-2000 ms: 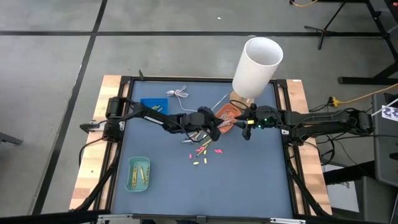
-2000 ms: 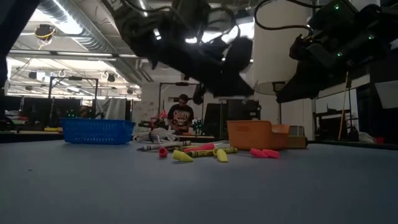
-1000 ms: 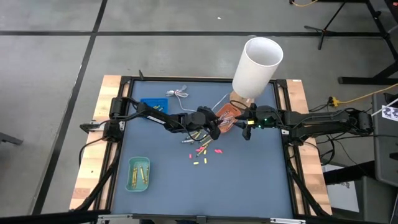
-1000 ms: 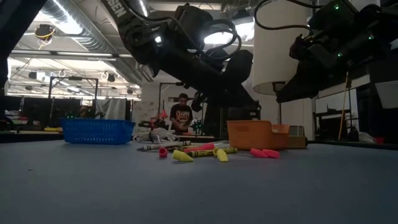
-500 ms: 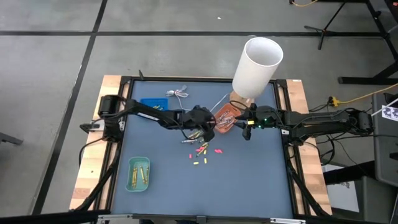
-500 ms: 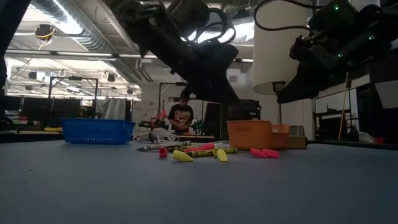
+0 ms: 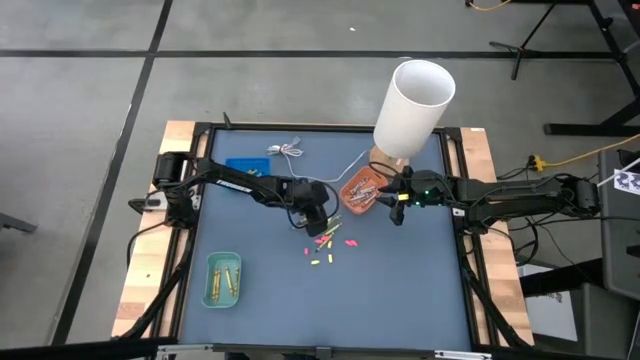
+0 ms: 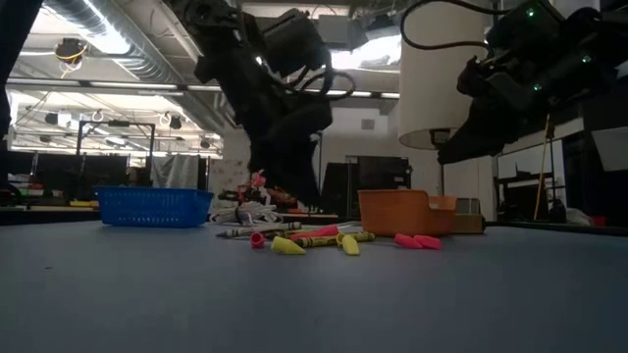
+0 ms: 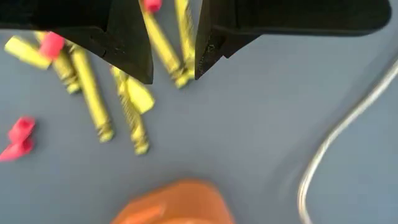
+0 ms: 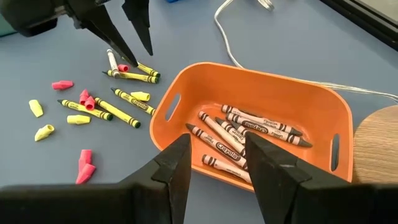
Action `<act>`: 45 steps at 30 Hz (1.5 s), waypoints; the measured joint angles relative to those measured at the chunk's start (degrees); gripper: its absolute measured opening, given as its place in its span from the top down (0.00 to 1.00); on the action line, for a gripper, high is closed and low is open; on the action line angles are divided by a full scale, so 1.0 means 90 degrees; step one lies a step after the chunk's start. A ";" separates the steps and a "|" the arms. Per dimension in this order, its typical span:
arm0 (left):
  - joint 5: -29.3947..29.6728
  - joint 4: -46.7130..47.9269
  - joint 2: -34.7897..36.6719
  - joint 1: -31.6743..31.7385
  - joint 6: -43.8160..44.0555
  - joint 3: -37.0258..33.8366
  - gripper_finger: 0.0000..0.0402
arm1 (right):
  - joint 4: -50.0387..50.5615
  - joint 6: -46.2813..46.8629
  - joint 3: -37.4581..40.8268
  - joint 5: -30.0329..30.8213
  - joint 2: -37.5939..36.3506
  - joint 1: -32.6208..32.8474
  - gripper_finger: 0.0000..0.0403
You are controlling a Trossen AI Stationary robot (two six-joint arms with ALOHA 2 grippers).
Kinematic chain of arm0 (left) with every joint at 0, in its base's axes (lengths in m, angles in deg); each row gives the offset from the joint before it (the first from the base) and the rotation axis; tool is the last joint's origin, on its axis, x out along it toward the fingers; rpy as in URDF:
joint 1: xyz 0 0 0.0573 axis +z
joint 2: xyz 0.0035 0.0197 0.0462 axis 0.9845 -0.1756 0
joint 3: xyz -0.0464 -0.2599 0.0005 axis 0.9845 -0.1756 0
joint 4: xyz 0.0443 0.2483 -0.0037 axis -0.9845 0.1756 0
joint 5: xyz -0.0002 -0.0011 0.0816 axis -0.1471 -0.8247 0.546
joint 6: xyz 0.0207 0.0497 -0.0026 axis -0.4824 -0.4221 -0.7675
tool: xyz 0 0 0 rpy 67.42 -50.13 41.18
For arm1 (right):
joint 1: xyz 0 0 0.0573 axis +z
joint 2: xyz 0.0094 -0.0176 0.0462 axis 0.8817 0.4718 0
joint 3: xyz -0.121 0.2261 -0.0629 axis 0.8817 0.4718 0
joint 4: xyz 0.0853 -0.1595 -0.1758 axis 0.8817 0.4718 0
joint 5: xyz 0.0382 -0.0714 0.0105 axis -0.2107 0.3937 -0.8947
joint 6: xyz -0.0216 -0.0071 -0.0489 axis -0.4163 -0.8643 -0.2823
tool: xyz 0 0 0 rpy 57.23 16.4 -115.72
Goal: Sort crayons
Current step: Put the green crayon into the blue bin
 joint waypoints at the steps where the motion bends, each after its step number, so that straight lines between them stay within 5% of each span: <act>1: 0.0000 0.0128 0.0000 0.0000 0.0046 0.0000 0.74 | 0.0001 0.0000 0.0000 0.0000 0.0000 0.0000 0.63; 12: 0.0000 0.1138 -0.0002 -0.0005 0.0153 -0.0001 0.74 | 0.0001 0.0000 0.0000 0.0000 -0.0002 0.0000 0.63; 33: -0.0129 0.0997 -0.0522 -0.0009 0.0638 0.0019 0.75 | 0.0011 0.0001 0.0002 0.0036 0.0000 -0.0002 0.63; 45: -0.0032 0.0982 -0.0544 -0.0005 0.0636 0.0012 0.92 | 0.0011 0.0002 0.0001 0.0046 -0.0001 -0.0002 0.63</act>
